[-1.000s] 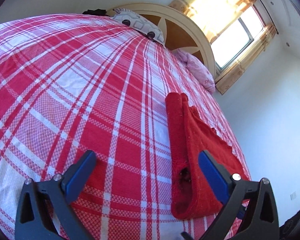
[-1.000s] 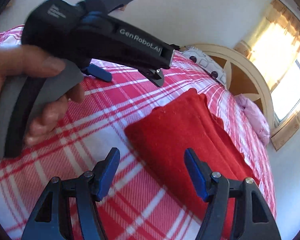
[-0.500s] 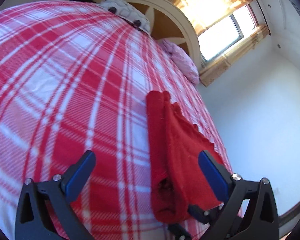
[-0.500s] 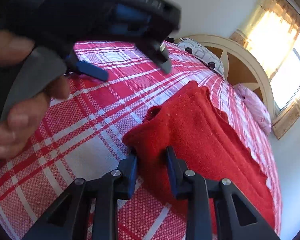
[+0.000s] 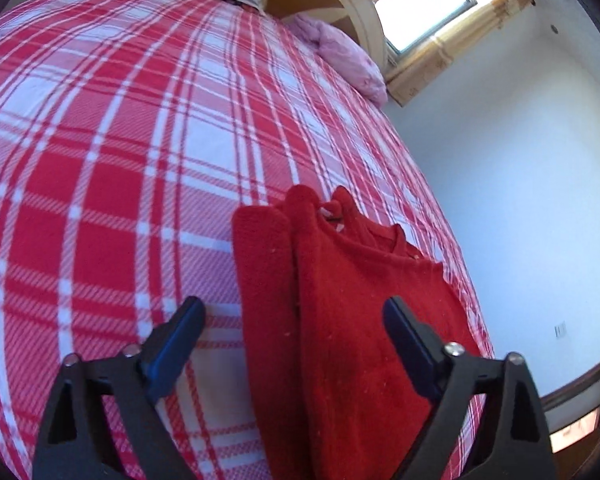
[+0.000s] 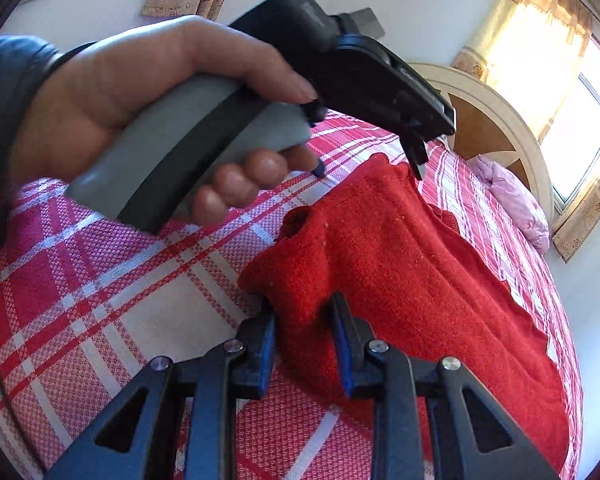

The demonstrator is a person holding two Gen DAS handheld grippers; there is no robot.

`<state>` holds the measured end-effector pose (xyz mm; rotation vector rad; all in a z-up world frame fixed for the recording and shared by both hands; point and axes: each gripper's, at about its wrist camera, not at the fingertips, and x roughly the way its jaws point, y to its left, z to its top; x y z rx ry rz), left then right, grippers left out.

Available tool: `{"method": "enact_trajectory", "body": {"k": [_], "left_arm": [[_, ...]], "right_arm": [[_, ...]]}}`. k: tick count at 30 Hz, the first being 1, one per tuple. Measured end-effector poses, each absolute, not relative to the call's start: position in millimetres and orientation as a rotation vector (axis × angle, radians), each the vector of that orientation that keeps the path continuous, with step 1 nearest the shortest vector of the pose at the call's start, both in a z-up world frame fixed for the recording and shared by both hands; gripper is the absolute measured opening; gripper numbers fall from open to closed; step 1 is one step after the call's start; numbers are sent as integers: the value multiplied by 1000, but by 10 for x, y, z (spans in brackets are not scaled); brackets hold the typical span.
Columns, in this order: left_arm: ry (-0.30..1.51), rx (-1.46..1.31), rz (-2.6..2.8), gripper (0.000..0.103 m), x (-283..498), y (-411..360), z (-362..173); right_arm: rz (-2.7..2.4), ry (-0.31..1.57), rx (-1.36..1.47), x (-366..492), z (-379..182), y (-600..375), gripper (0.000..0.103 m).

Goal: Fold small clothes
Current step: 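Grasp the folded sweater edge with the right tool while the left tool grasps beside it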

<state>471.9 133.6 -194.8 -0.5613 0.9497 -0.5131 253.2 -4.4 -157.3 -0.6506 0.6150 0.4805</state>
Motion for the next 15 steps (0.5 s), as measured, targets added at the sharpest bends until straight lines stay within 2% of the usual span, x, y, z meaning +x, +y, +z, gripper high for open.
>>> {"method": "enact_trajectory", "body": {"k": [4, 5, 6, 7, 8, 10, 15], "left_arm": [[962, -533, -513, 77, 4829, 1277, -1965], [962, -546, -520, 65, 4853, 1276, -1975], [974, -554, -537, 27, 4869, 1261, -1998], [990, -553, -541, 13, 4877, 1266, -2018], [987, -564, -538, 15, 4865, 1271, -2030], [965, -555, -521, 14, 4820, 1265, -1994], [945, -606, -484, 13, 4786, 1300, -1850]], "right_arm": [[473, 606, -661, 2483, -1585, -26, 27], [471, 604, -664, 2473, -1587, -25, 27], [469, 601, -665, 2457, -1592, -15, 26], [468, 598, -666, 2443, -1593, -9, 19], [466, 595, -666, 2432, -1587, -9, 13], [468, 585, -654, 2410, -1569, -21, 11], [486, 562, -538, 2400, -1410, -190, 10]]}}
